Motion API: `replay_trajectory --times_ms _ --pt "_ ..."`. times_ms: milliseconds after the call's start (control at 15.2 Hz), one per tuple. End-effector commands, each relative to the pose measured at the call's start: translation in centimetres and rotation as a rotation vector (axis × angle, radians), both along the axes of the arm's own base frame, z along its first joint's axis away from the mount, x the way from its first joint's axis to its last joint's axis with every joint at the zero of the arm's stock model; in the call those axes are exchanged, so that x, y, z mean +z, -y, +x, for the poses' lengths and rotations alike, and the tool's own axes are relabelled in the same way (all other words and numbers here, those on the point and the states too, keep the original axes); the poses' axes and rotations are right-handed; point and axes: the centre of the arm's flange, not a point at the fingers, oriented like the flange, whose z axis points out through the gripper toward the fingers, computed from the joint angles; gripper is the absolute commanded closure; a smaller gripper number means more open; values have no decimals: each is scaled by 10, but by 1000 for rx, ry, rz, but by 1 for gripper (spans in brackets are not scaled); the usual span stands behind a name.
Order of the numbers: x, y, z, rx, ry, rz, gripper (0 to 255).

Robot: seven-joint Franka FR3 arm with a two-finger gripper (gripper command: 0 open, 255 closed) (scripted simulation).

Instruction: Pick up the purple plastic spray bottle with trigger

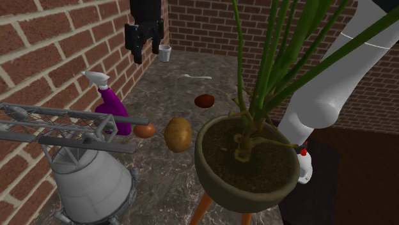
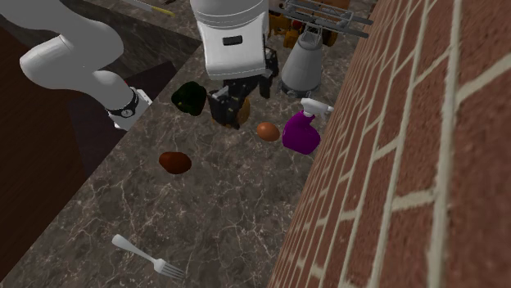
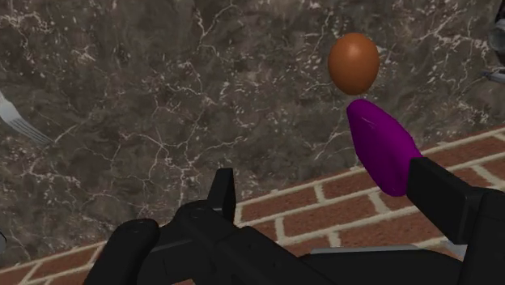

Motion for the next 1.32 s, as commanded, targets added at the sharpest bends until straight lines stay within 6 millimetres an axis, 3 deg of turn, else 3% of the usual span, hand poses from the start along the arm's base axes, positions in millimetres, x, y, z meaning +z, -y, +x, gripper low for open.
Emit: replay_trajectory --times_ms 0,594,1122,1254 --pt "0 -26 11 21 8 -5 0" --pt "-6 -142 40 119 43 -33 0" --pt "-46 -144 40 121 43 -33 0" --pt "-46 -144 40 121 43 -33 0"
